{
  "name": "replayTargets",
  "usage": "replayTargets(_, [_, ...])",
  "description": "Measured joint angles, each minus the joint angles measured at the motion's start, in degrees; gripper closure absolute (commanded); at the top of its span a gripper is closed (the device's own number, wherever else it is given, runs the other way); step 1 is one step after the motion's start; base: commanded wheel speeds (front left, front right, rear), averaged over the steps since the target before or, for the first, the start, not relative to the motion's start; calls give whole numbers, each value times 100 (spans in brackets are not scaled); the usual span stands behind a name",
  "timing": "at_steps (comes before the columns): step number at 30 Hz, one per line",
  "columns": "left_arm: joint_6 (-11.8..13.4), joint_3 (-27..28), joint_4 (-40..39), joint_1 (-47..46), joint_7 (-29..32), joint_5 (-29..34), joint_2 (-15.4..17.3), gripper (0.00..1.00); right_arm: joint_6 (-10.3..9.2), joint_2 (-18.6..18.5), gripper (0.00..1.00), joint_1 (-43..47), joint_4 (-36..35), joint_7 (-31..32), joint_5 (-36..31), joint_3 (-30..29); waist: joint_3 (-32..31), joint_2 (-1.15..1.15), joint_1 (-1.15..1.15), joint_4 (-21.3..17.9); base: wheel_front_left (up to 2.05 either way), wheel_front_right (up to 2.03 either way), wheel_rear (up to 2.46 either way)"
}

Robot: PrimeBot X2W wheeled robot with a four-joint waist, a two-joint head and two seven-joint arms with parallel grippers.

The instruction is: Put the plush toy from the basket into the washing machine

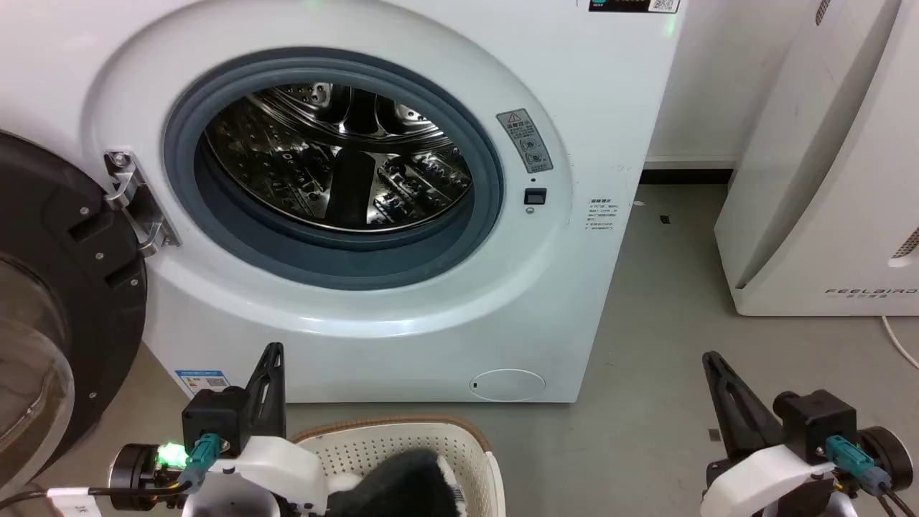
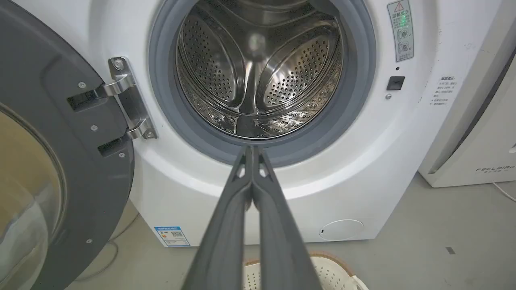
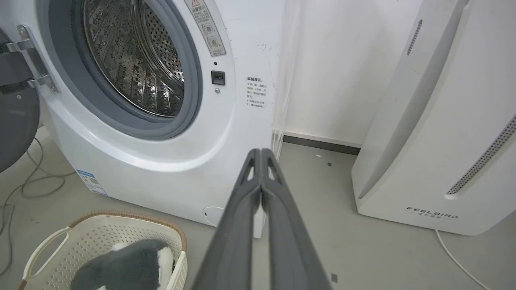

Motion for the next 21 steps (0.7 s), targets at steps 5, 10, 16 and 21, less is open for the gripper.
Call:
replayTargets(5, [0,0,0,0,0,0,0,100,0,0,100,0,0,0,0,-1,0,0,0,0,0,0,0])
replayTargets(10, [0,0,0,0,0,0,0,100,1,0,100,0,0,0,0,0,0,0,0,0,0,0,0])
replayTargets(16, [3,-3,3,-1,0,-1,0,0,1,0,0,2,-1,0,2,1,0,0,0,0,0,0,0])
replayTargets(21, [16,-18,18,-1,-4,-2,0,0,1,0,0,2,-4,-10,20,-13,8,0,0,0,0,0,0])
